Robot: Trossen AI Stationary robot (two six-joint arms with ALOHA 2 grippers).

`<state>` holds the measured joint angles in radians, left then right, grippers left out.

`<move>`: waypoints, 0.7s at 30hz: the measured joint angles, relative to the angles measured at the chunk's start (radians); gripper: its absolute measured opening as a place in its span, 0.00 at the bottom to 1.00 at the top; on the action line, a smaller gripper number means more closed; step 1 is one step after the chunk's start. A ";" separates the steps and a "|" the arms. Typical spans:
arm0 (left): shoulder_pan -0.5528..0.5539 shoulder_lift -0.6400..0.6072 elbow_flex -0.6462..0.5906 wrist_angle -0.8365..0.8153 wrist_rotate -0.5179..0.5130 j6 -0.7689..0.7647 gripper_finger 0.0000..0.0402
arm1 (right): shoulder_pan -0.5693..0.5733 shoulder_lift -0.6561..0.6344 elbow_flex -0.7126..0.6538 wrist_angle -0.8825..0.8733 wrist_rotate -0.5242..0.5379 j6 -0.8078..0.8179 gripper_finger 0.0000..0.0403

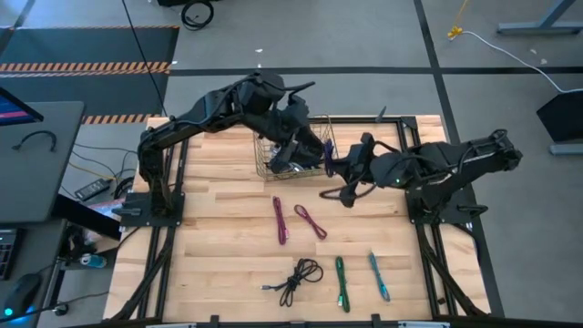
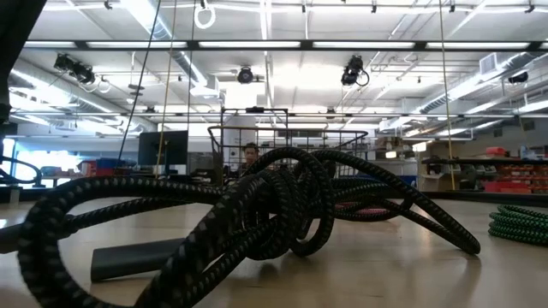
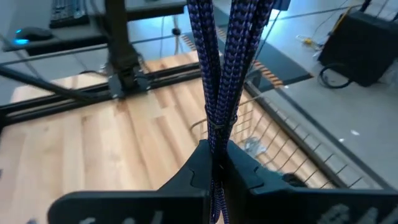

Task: Pick and place USB-C Cables
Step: Put the dark blue charger cable into the wire basket

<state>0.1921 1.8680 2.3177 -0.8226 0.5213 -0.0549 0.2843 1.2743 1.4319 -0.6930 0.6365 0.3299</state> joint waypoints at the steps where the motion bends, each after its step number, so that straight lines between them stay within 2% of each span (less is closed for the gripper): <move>1: 0.000 0.000 0.000 0.005 0.000 0.013 0.50 | -0.010 0.000 0.000 0.013 0.000 -0.017 0.04; 8: 0.005 0.026 0.001 0.051 -0.016 0.055 0.50 | -0.069 0.000 -0.001 0.096 -0.043 -0.103 0.04; 14: 0.014 0.080 0.002 0.162 -0.032 0.067 0.50 | -0.093 0.000 -0.001 0.102 -0.054 -0.102 0.04; 21: 0.044 0.107 0.003 0.149 -0.049 0.098 0.50 | -0.078 0.001 -0.003 0.099 -0.066 -0.066 0.04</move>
<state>0.2361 1.9754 2.3207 -0.6739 0.4725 0.0430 0.2065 1.2755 1.4288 -0.5941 0.5701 0.2638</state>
